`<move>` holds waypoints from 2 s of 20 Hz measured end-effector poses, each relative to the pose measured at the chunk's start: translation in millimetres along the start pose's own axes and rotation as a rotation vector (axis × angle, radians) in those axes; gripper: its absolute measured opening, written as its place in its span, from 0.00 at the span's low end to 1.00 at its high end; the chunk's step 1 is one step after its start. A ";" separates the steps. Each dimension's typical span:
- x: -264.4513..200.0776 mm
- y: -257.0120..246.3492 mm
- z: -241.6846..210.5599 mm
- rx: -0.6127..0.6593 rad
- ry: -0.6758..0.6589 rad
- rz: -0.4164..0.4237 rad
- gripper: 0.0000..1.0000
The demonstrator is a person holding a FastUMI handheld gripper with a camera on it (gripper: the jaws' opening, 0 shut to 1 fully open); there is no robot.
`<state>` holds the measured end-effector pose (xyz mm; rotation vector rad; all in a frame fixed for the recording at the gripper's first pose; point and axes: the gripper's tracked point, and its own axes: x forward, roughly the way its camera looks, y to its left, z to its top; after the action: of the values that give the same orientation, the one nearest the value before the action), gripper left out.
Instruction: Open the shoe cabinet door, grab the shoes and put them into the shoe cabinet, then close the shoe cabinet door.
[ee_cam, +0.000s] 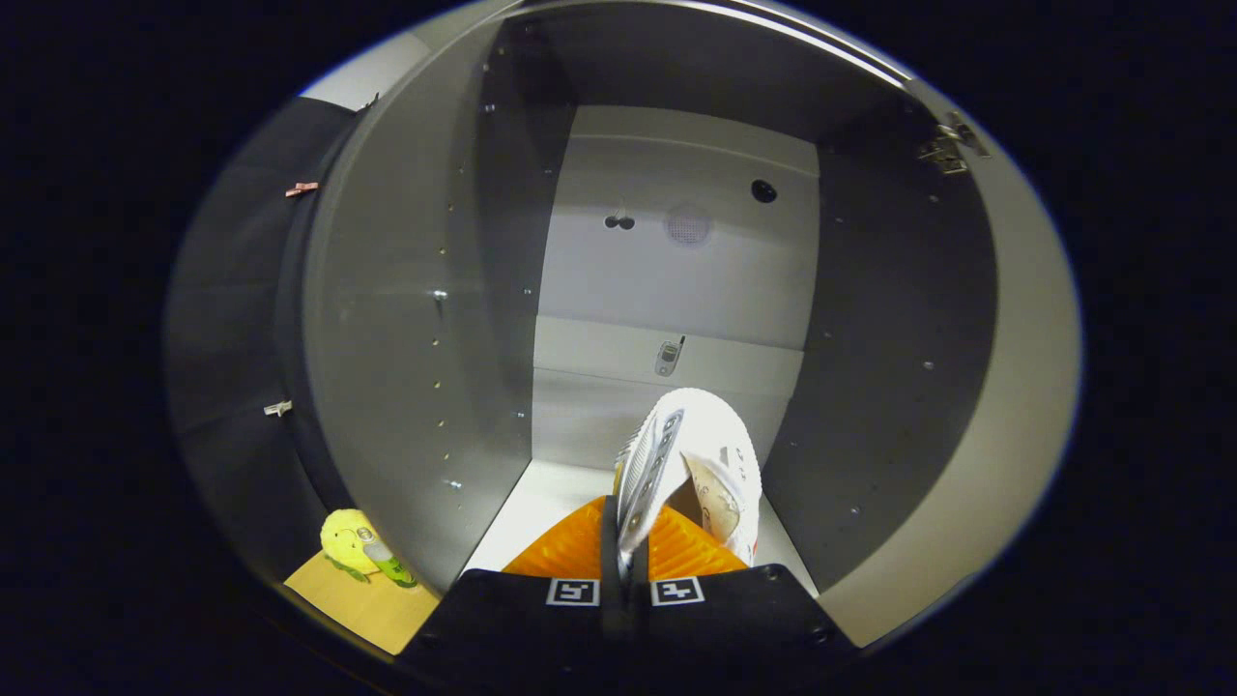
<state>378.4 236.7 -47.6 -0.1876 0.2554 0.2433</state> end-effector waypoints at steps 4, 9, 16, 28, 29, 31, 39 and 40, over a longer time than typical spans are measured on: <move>56.3 -11.6 -24.9 0.009 0.075 -0.011 0.04; 96.1 -14.4 -80.7 -0.048 0.218 -0.013 0.05; 120.4 -6.0 -101.9 0.028 0.280 0.001 0.07; 27.8 15.2 -57.5 0.100 0.187 0.050 0.79; 9.9 14.3 -48.3 0.116 0.165 0.046 0.89; -20.7 13.0 -34.0 0.138 0.107 0.034 0.99; -186.3 29.2 -7.2 0.114 -0.089 0.061 0.98; -207.1 26.6 -6.4 0.120 -0.116 0.053 0.98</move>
<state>175.6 216.6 -1.6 -0.0476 0.1597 0.2900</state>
